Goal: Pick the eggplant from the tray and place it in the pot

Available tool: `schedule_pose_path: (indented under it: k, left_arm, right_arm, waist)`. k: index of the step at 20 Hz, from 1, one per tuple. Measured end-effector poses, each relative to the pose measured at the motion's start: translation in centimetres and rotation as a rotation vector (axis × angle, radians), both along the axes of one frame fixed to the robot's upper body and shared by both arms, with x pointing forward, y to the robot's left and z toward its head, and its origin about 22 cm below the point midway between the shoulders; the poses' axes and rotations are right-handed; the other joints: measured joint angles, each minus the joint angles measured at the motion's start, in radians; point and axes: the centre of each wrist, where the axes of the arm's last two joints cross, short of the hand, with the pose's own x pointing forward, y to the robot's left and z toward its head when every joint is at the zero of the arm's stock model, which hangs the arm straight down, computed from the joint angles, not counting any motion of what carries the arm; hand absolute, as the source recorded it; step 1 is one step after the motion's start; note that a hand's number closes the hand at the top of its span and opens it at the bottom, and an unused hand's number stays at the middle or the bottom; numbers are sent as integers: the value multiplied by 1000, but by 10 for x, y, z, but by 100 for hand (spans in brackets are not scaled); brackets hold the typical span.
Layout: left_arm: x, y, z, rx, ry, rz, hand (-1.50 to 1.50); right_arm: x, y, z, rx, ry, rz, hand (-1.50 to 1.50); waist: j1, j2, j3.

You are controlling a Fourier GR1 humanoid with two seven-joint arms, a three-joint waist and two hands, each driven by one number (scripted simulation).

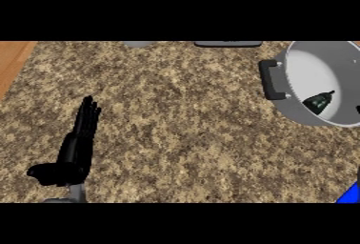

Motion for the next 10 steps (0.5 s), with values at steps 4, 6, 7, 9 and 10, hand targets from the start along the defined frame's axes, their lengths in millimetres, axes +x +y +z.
schedule_pose_path:
  k: [4, 6, 7, 9, 10]
  left_arm:
    - [2, -3, 2, 0, -4, -5, 0]
    - [0, -4, -2, 1, -2, -3, 0]
    - [0, -2, -1, 4, -1, -4, 0]
    - [0, -7, -5, 3, 0, -3, 0]
    - [5, -7, -6, 4, 2, -6, 0]
  right_arm:
    - [-23, -5, -3, -10, -12, -18, -150]
    - [-35, -9, 0, -19, -34, -41, -150]
    - [-42, -8, 0, -18, -44, -53, -150]
    - [-51, -10, 4, -27, -62, -76, -150]
    - [-56, -10, 1, -29, -66, -83, -150]
  waist:
    - [0, 0, 1]
    - [0, 0, 0]
    - [-1, 0, 0]
    - [-1, 0, 0]
    - [-1, 1, 0]
